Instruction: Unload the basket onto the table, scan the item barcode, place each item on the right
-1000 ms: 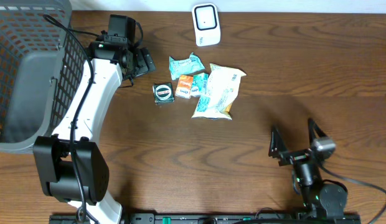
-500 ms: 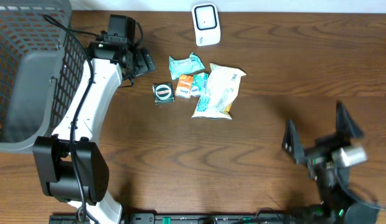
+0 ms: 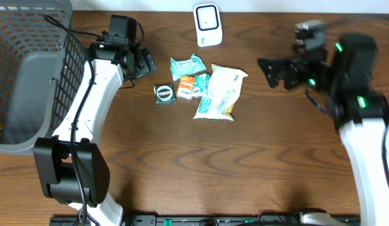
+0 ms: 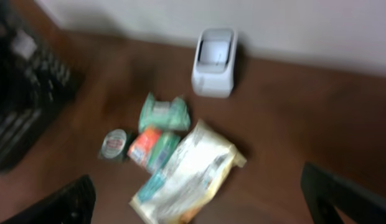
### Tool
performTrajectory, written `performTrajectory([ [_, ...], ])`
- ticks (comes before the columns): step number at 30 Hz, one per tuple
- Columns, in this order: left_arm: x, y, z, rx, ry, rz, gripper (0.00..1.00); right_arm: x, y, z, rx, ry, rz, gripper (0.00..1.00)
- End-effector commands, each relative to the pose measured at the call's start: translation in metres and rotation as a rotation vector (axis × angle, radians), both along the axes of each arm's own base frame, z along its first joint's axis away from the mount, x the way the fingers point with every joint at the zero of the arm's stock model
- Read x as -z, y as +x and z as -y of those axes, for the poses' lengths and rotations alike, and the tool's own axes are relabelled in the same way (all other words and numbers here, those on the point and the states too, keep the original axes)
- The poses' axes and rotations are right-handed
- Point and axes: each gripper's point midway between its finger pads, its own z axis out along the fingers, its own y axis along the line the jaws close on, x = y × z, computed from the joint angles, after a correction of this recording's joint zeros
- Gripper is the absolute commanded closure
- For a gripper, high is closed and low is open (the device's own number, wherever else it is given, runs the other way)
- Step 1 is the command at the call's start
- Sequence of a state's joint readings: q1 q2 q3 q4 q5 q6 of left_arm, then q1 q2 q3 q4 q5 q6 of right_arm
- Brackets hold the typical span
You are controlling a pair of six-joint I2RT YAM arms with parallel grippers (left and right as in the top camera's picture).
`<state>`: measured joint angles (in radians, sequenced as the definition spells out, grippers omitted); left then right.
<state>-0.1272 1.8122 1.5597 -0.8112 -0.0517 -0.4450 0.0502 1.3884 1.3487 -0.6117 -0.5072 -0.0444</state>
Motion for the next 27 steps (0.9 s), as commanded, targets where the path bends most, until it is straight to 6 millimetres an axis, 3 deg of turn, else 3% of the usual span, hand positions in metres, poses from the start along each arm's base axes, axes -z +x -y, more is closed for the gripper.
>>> performTrajectory([
  [1,-0.001,0.001,-0.001,-0.005,0.007,0.001,0.02,0.024,0.007,-0.027,-0.124,0.129,-0.142,0.01],
  [3,-0.001,0.001,-0.001,-0.005,0.007,0.001,0.02,0.052,0.006,-0.039,-0.144,0.232,-0.299,0.01],
  [6,-0.001,0.001,-0.001,-0.005,0.007,0.001,0.02,0.089,0.014,-0.041,-0.103,0.276,-0.444,0.01],
  [9,-0.001,0.001,-0.001,-0.005,0.007,0.001,0.02,0.128,0.017,-0.041,-0.065,0.285,-0.569,0.09],
  [11,-0.001,0.001,-0.001,-0.005,0.007,0.001,0.02,0.164,0.016,-0.041,-0.006,0.313,-0.717,0.05],
  [14,-0.001,0.001,-0.001,-0.005,0.007,0.001,0.02,0.198,0.011,-0.042,0.042,0.33,-0.848,0.05],
  [15,-0.001,0.001,-0.001,-0.005,0.008,0.001,0.02,0.217,0.005,-0.045,0.047,0.323,-0.912,0.05],
  [19,-0.001,0.001,-0.001,-0.005,0.007,0.001,0.02,0.244,-0.003,-0.057,0.03,0.31,-0.986,0.05],
  [23,-0.001,0.001,-0.001,-0.005,0.007,0.001,0.02,0.254,-0.005,-0.068,0.014,0.297,-0.999,0.04],
  [27,-0.001,0.001,-0.001,-0.005,0.007,0.001,0.02,0.268,-0.005,-0.07,0.109,0.236,-1.027,0.05],
])
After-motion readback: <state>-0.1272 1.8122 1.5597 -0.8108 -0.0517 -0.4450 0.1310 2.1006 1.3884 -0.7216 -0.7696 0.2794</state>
